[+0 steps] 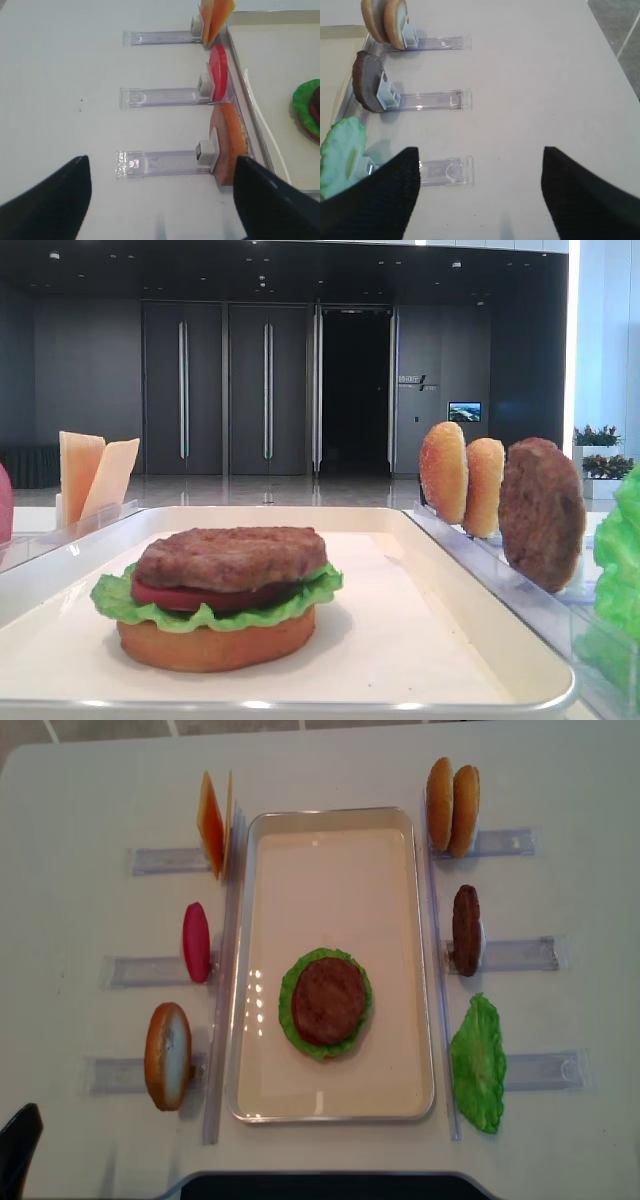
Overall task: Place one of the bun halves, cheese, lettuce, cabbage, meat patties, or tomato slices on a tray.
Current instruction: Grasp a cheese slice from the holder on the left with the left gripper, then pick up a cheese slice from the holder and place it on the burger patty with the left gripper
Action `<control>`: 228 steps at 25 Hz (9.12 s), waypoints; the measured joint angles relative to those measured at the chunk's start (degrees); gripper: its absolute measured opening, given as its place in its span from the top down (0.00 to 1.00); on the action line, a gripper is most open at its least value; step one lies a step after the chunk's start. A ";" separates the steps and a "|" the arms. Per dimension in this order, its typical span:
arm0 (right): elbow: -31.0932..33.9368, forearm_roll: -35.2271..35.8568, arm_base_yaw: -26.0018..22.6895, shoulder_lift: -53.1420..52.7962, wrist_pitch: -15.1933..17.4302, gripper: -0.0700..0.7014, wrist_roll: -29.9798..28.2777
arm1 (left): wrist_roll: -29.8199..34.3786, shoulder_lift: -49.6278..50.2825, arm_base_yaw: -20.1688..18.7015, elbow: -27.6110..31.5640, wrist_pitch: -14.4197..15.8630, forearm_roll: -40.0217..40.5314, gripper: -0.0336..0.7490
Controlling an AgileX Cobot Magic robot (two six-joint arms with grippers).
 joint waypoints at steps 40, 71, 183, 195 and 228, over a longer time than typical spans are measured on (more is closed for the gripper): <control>0.00 0.05 0.00 0.00 0.00 0.25 0.00 | -5.75 28.54 0.00 -15.55 3.01 1.66 0.07; 0.00 0.05 0.00 0.00 0.00 0.25 0.00 | -5.63 90.76 0.00 -63.86 7.29 2.74 0.24; 0.06 0.05 0.00 0.00 -0.01 0.25 0.02 | -18.19 130.40 -14.65 -89.36 7.08 1.53 0.34; 0.06 0.05 0.00 0.00 -0.01 0.25 0.02 | -16.65 130.40 -14.65 -89.36 7.08 -0.84 0.58; 0.06 0.05 0.00 0.00 -0.01 0.25 0.02 | -12.22 129.52 -14.65 -89.25 7.30 -1.56 0.93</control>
